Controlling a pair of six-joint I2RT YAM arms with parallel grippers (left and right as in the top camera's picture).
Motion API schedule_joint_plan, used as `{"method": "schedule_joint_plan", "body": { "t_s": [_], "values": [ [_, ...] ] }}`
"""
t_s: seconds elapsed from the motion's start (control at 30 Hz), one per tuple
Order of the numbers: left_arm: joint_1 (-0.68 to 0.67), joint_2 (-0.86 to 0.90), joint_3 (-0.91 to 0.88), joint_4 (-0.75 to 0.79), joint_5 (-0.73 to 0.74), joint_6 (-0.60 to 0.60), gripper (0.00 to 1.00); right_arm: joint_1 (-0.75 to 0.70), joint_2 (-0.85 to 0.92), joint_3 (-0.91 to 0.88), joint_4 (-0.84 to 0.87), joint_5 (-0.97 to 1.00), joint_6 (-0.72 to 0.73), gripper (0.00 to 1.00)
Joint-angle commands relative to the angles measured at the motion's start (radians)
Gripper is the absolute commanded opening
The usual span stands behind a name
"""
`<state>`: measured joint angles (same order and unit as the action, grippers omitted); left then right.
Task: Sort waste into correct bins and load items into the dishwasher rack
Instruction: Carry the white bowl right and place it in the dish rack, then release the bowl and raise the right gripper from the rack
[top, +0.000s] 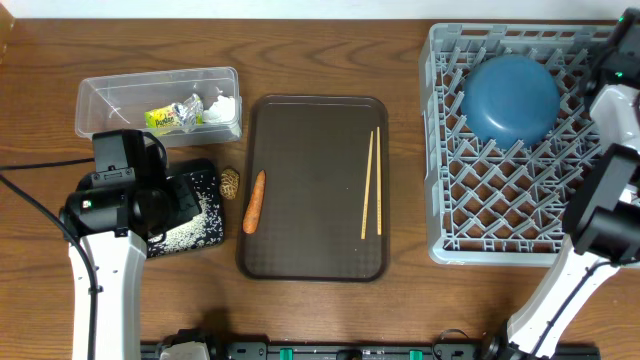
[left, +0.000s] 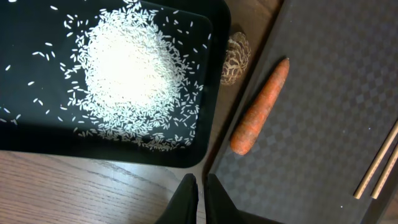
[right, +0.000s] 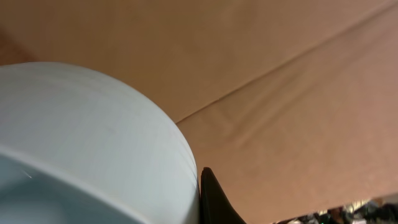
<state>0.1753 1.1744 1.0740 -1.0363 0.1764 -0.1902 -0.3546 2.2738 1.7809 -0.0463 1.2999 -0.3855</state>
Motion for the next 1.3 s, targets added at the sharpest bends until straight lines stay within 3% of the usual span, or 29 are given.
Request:
{"method": "schedule_joint_plan", "body": {
  "t_s": [0.0, 0.23, 0.27, 0.33, 0.4, 0.43, 0.57, 0.8, 0.97, 1.1, 1.27],
  "values": [
    [0.005, 0.001, 0.010, -0.002, -0.008, -0.003, 0.07, 0.024, 0.060, 0.004, 0.005, -0.026, -0.013, 0.01],
    [0.005, 0.001, 0.010, -0.003, -0.008, -0.011, 0.07, 0.117, 0.099, 0.004, 0.001, -0.032, -0.012, 0.03],
    [0.005, 0.001, 0.010, -0.003, -0.007, -0.011, 0.07, 0.132, 0.099, 0.004, 0.001, -0.032, -0.012, 0.11],
    [0.005, 0.001, 0.010, -0.003, -0.004, -0.011, 0.07, 0.157, 0.098, 0.004, 0.001, -0.020, -0.012, 0.39],
    [0.005, 0.001, 0.010, -0.003, -0.005, -0.011, 0.07, 0.181, 0.098, 0.004, -0.018, -0.017, -0.012, 0.55],
    [0.005, 0.001, 0.010, -0.003, -0.005, -0.011, 0.07, 0.192, 0.098, 0.004, -0.027, -0.016, -0.012, 0.70],
    [0.005, 0.001, 0.010, -0.003, -0.005, -0.010, 0.07, 0.231, 0.098, 0.004, -0.086, -0.008, -0.003, 0.96],
    [0.005, 0.001, 0.010, -0.003, -0.005, -0.010, 0.07, 0.255, 0.024, 0.004, -0.251, -0.102, 0.120, 0.98],
    [0.005, 0.001, 0.010, -0.003, -0.005, -0.010, 0.07, 0.239, -0.093, 0.004, -0.436, -0.374, 0.243, 0.97],
    [0.005, 0.001, 0.010, -0.003, -0.005, -0.010, 0.07, 0.236, -0.180, 0.004, -0.536, -0.626, 0.243, 0.96],
    [0.005, 0.001, 0.010, -0.003, -0.005, -0.010, 0.08, 0.244, -0.286, 0.004, -0.667, -0.786, 0.308, 0.96]
  ]
}}
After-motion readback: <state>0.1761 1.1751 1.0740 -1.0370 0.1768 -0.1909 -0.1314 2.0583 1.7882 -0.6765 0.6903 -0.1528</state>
